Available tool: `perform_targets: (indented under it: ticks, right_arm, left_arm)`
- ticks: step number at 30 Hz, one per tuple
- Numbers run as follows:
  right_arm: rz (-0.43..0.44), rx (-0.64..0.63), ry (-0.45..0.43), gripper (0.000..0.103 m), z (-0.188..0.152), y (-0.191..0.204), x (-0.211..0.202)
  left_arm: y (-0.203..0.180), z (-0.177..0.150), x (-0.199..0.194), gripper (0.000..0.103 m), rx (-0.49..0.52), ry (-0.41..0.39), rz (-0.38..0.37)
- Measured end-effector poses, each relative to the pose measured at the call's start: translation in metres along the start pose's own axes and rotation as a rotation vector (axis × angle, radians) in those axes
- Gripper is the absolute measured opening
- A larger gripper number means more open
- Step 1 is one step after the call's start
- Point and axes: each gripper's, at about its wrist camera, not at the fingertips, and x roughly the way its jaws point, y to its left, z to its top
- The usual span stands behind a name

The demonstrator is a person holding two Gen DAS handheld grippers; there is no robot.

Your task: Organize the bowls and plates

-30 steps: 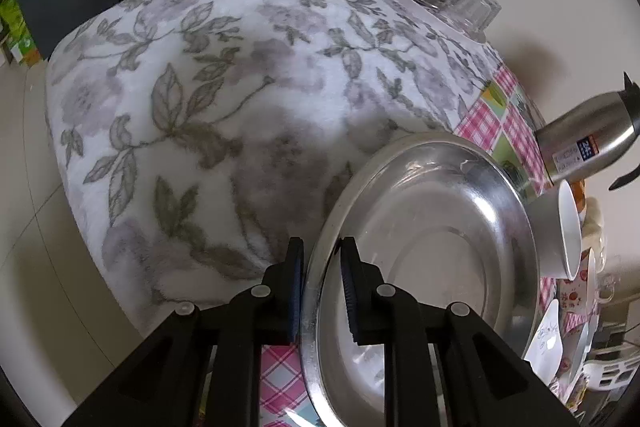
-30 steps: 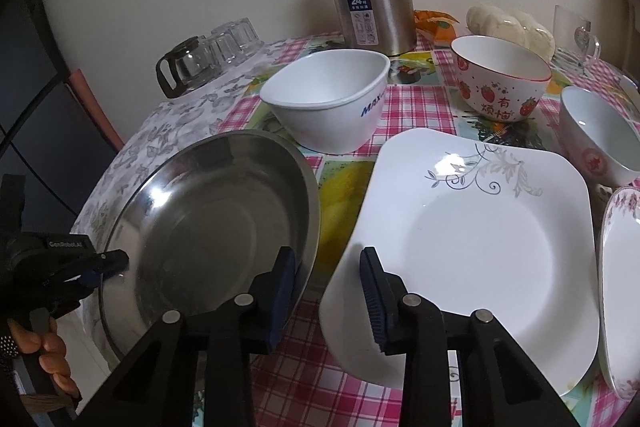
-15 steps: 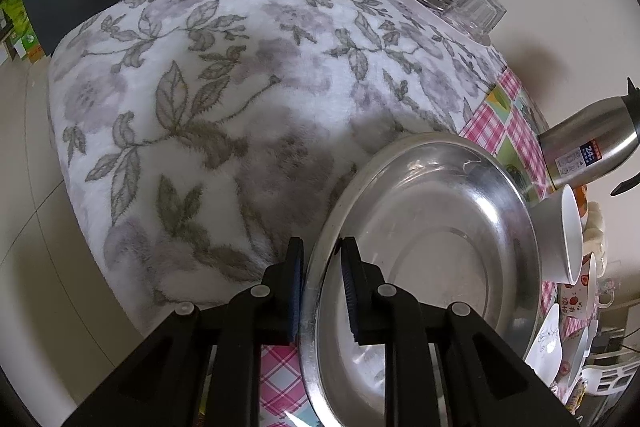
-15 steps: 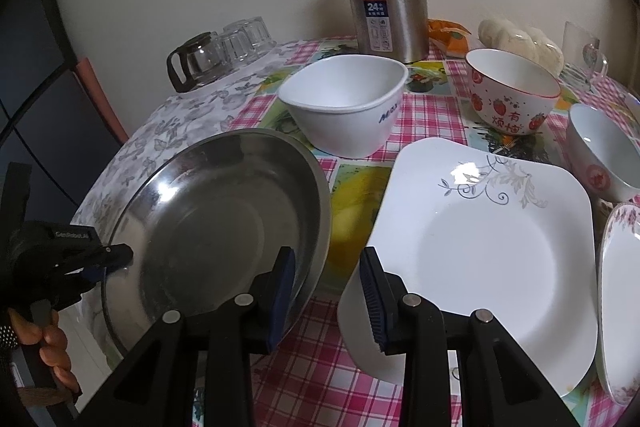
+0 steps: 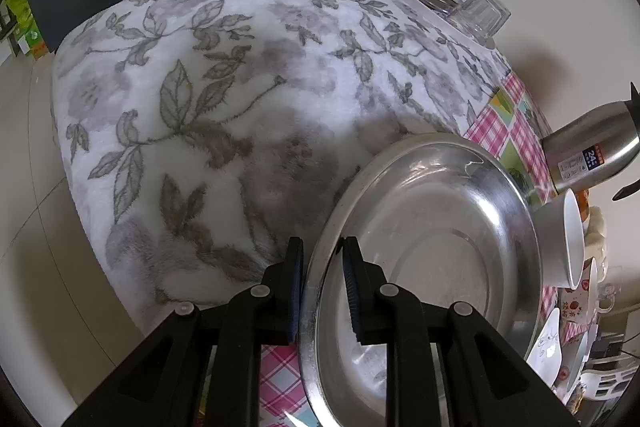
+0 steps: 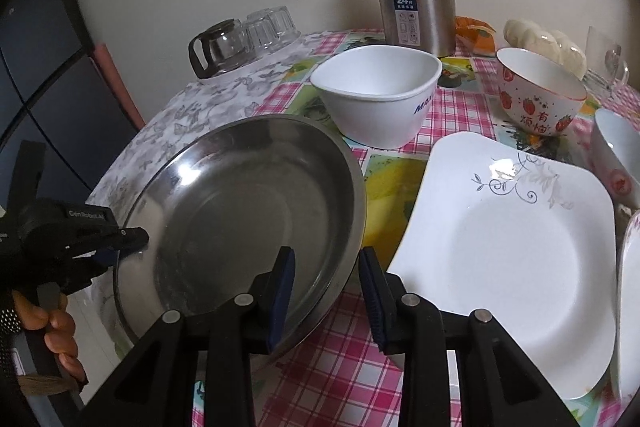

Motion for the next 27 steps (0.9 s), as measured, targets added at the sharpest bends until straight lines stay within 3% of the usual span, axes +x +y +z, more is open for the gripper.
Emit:
perform_targets:
  ticks: [15,27]
  right_arm:
    - [0.013,0.004,-0.011,0.035,0.002,-0.003,0.006]
    - [-0.136,-0.106,-0.018,0.031,0.006,0.013,0.018]
  left_arm:
    - [0.003,-0.001,0.000,0.023,-0.032,0.004,-0.015]
    - [0.003,0.001,0.003,0.024,-0.037,0.016,-0.024]
